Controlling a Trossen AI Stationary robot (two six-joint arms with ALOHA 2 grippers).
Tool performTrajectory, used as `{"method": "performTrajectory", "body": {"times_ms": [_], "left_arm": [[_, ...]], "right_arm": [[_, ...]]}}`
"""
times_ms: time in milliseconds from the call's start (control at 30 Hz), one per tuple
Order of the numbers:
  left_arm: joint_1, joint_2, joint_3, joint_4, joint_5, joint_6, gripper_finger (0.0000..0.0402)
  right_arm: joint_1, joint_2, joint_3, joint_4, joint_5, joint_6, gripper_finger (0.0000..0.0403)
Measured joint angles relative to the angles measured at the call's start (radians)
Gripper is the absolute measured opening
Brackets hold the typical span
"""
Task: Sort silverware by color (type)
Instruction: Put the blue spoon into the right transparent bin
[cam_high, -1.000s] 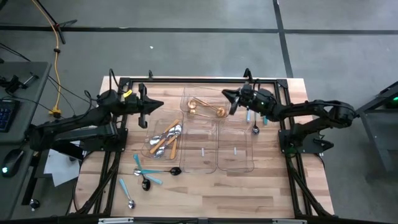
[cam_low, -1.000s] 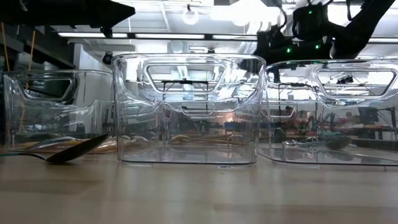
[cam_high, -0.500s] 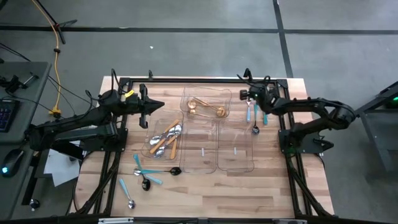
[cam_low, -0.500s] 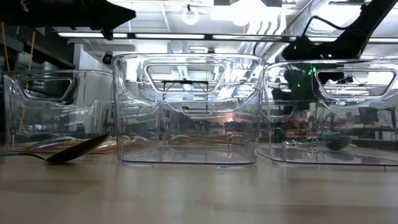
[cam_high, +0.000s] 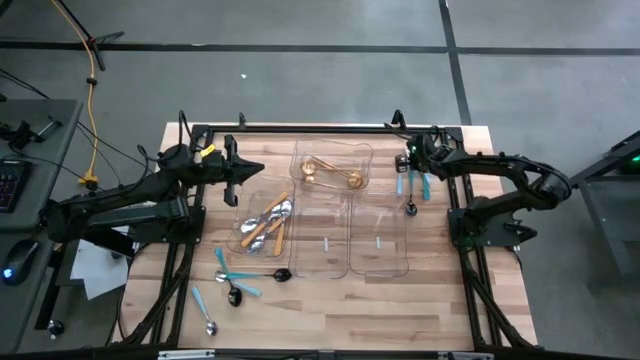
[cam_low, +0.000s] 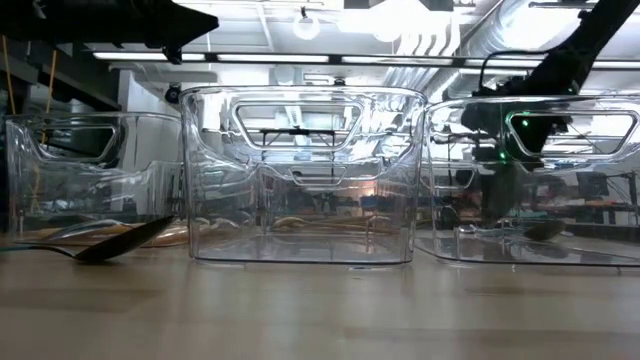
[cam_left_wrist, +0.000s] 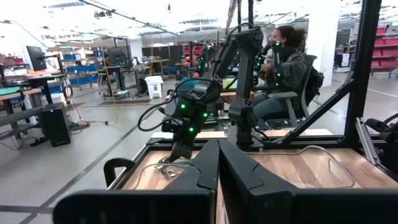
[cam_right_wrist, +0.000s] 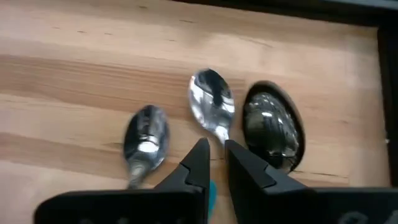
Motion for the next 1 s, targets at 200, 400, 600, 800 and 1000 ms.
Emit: {"method": "performTrajectory", "body": {"times_ms": [200,400,600,800,1000], "left_arm": [[0.0,0.0,0.0,0.002,0.0,0.0,0.0001],[0.0,0.0,0.0,-0.015,0.0,-0.004,0.0001],[0.0,0.0,0.0,-0.021,0.0,-0.009,0.0001],[0.0,0.0,0.0,-0.021,0.0,-0.009,0.0001],[0.0,0.0,0.0,-0.021,0.0,-0.009,0.0001]], "right_arm": [[0.008,0.0,0.098,-0.162,0.072,0.02,0.0032],[0.037,0.0,0.109,-0.215,0.146,0.03,0.0032],[0.039,0.0,0.109,-0.268,0.17,0.031,0.0032],[0.04,0.0,0.109,-0.291,0.17,0.037,0.0032],[0.04,0.0,0.082,-0.302,0.216,0.106,0.0032]]}}
